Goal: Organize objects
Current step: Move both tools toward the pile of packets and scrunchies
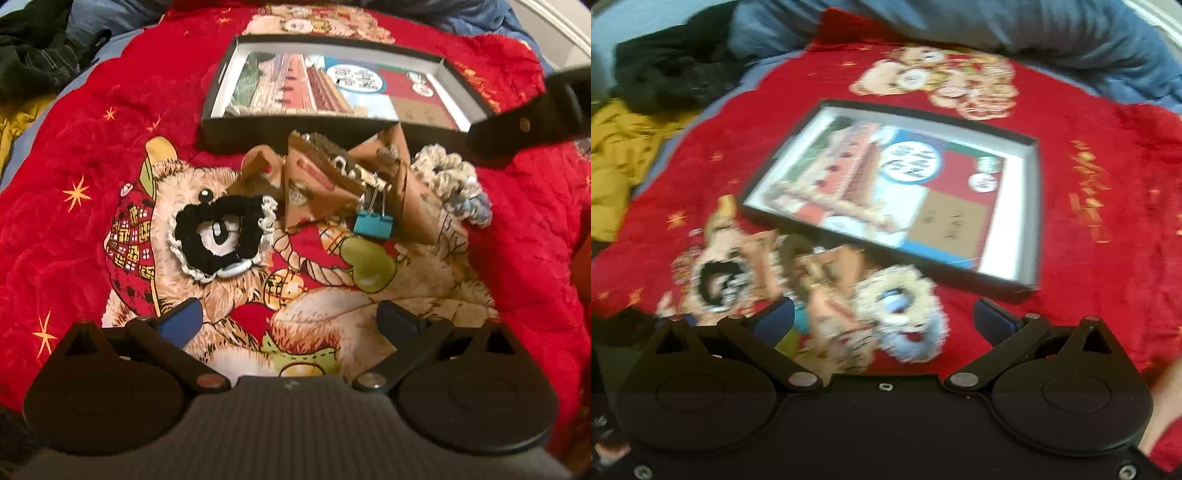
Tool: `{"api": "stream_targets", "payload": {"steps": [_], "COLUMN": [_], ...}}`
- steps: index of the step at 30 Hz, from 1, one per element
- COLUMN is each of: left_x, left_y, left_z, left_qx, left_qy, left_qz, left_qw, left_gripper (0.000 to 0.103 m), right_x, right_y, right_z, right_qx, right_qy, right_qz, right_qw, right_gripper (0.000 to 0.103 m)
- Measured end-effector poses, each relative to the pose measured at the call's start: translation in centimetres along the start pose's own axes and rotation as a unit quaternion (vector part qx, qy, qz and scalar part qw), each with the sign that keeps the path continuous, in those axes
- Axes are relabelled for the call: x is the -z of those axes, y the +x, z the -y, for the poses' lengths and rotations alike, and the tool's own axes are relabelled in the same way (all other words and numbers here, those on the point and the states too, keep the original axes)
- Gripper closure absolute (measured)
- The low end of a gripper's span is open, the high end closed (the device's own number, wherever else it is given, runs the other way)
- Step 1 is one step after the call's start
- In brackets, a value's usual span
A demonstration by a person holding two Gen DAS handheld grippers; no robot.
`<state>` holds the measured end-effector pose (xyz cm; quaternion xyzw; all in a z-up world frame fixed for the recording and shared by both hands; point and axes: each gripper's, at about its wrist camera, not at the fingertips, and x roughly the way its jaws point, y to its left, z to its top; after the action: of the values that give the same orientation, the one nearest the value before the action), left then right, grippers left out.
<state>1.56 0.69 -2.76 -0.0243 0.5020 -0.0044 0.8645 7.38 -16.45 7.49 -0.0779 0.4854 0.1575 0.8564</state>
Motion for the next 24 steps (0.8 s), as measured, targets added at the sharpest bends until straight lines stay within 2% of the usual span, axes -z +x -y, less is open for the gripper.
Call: {"api": "stream_targets", "payload": {"steps": [2, 6, 7, 9, 10, 15, 24], "left_x": [0.0, 0.2, 0.2, 0.1, 0.0, -0.2, -0.2], "left_y": [0.4, 0.7, 0.7, 0.9, 1.0, 1.1, 1.2], "left_z": [0.0, 0.0, 0.0, 0.0, 0.0, 0.0, -0.1], "left_qx": [0.005, 0.004, 0.004, 0.002, 0.002, -0.002, 0.001], "left_qy": [0.005, 0.006, 0.006, 0.003, 0.000, -0.013, -0.019], "left_qz": [-0.008, -0.013, -0.014, -0.020, -0.024, -0.031, -0.027], "left_qw": [0.9999, 0.9999, 0.9999, 0.9998, 0.9997, 0.9994, 0.9994], "left_gripper": [0.000, 0.000, 0.000, 0.000, 0.000, 0.000, 0.000], "right_x": [-0.1, 0.2, 0.3, 0.5, 0.6, 1.3, 0.9], "right_y": [0.1, 0.3, 0.4, 0.4, 0.5, 0.9, 1.1], "right_z": [0.3, 0.7, 0.6, 0.4, 0.2, -1.4, -1.0], "right_qx": [0.007, -0.017, -0.027, -0.065, -0.072, -0.075, -0.077], "right_qy": [0.004, 0.002, 0.001, -0.003, -0.006, -0.036, -0.015], "right_qz": [0.003, 0.008, 0.007, -0.001, -0.010, -0.032, -0.026], "right_qw": [1.000, 1.000, 1.000, 0.998, 0.997, 0.996, 0.997], "right_gripper": [0.000, 0.000, 0.001, 0.010, 0.011, 0.011, 0.010]}}
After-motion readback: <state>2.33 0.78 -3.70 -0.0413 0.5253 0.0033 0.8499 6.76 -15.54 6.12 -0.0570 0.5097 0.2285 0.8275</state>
